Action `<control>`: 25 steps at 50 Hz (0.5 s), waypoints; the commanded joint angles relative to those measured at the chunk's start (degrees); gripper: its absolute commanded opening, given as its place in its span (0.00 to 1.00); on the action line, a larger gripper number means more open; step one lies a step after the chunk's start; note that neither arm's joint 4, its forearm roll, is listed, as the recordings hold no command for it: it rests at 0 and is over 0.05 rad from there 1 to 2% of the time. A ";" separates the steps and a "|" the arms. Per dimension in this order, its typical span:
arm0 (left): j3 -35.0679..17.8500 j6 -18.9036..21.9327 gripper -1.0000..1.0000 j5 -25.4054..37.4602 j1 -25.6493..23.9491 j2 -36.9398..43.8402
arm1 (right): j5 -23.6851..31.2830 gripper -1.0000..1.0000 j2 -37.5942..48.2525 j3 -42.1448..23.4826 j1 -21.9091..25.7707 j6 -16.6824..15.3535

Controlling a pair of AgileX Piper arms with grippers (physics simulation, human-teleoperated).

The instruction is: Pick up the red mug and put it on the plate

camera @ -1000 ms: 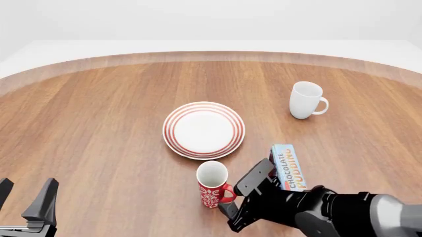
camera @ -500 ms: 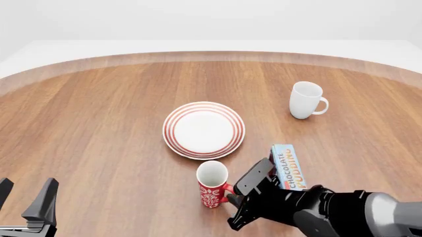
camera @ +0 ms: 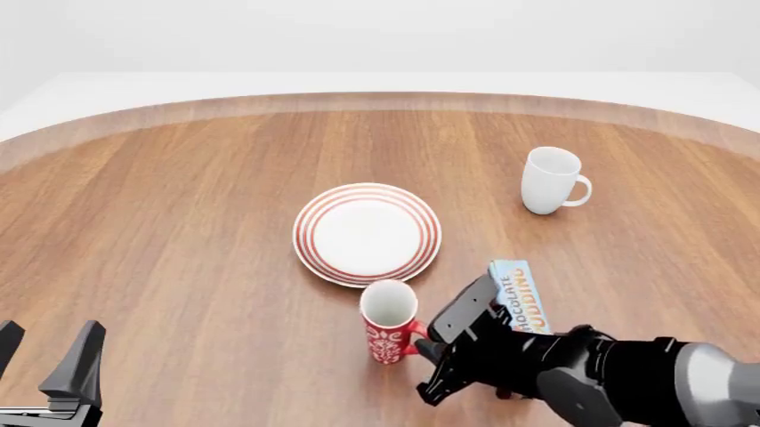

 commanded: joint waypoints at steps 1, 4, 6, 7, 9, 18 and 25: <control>0.00 0.00 1.00 0.00 0.00 0.00 | 4.15 0.00 -4.93 -2.38 -1.62 -0.90; 0.00 0.00 1.00 0.00 0.00 0.00 | 5.14 0.00 -6.28 -2.66 -1.75 -1.49; 0.00 0.00 1.00 0.00 0.00 0.00 | 5.47 0.00 -6.84 -2.67 -1.80 -1.77; 0.00 0.00 1.00 0.00 0.00 0.00 | 6.39 0.00 -7.93 -3.21 -2.08 -2.19; 0.00 0.00 1.00 0.00 0.00 0.00 | 6.85 0.00 -8.41 -3.47 -2.08 -2.15; 0.00 0.00 1.00 0.00 0.00 0.00 | 10.24 0.00 -12.56 -4.44 -2.98 -3.40; 0.00 0.00 1.00 0.00 0.00 0.00 | 12.02 0.00 -14.04 -6.14 -4.00 -4.67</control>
